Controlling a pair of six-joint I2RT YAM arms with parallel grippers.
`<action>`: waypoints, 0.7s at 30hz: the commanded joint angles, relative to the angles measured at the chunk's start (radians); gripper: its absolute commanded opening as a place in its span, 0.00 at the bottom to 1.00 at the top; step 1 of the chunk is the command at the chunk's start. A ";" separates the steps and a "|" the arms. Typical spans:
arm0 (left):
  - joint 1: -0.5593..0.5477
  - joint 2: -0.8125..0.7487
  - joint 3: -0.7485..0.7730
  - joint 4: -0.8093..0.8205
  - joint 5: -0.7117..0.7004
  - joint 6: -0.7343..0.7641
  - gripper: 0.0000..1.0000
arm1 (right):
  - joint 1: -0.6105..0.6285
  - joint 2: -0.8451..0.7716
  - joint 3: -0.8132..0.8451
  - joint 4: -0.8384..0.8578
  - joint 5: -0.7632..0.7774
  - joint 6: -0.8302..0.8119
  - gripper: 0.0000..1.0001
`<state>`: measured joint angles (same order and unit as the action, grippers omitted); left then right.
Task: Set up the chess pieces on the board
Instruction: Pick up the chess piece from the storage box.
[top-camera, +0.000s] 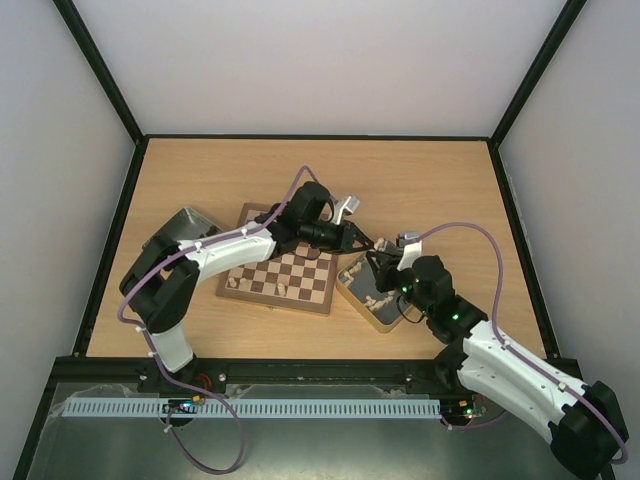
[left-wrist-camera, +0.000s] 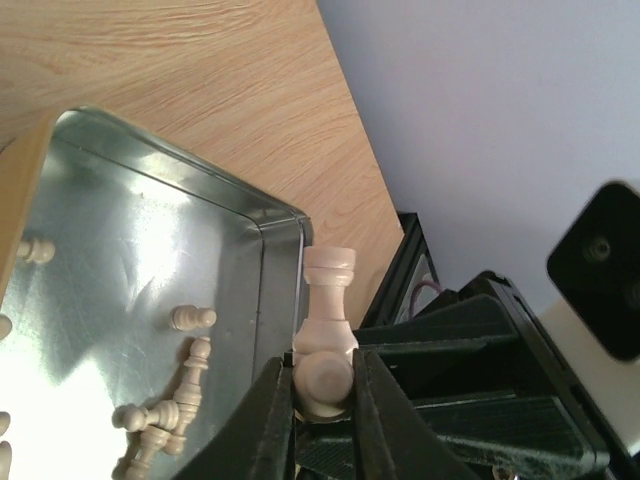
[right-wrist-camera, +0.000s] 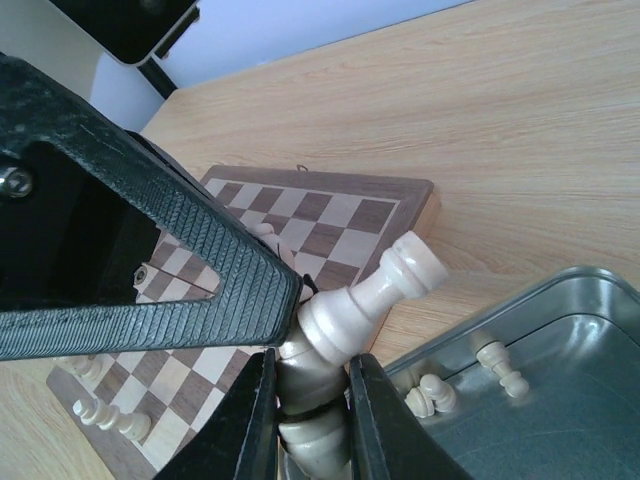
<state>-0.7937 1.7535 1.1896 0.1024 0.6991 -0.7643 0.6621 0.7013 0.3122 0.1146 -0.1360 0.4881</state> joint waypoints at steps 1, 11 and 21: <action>-0.007 0.003 0.034 0.054 0.016 -0.013 0.06 | -0.002 -0.010 0.035 -0.051 0.009 0.040 0.05; -0.008 0.002 0.038 0.036 0.008 0.003 0.03 | -0.002 -0.017 0.061 -0.180 0.044 0.127 0.42; -0.006 0.008 0.052 0.025 0.002 0.010 0.02 | -0.002 -0.073 0.028 -0.198 -0.008 0.141 0.33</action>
<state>-0.7979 1.7584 1.1999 0.1150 0.6983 -0.7673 0.6605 0.6456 0.3458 -0.0631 -0.1200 0.6186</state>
